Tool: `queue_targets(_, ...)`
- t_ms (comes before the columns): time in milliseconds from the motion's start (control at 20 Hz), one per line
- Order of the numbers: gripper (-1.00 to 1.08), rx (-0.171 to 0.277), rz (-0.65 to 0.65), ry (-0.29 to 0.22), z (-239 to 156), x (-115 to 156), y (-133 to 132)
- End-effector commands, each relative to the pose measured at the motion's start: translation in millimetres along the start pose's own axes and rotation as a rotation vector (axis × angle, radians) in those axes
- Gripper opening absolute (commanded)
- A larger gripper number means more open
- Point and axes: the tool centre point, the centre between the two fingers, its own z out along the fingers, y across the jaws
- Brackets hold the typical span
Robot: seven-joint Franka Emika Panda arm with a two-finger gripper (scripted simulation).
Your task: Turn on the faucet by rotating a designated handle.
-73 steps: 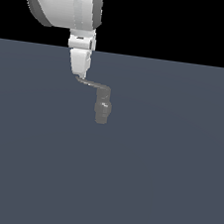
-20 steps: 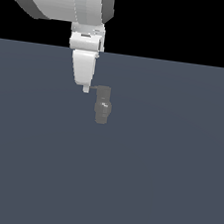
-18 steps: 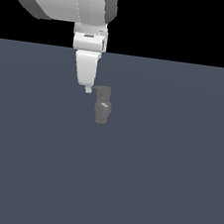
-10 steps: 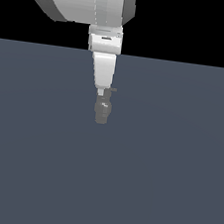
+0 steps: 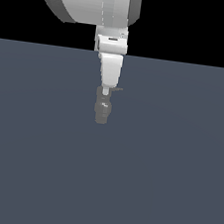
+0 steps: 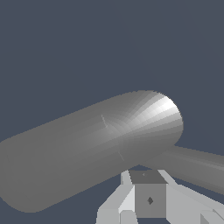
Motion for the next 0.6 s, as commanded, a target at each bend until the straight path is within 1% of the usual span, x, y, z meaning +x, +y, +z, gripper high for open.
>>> queue_targets(0,-1.0,0.012,0.026,0.007,0.5,24.3,-8.4)
queue_targets(550,-1.0,0.01,0.046,0.012,0.6,66.7,-24.3)
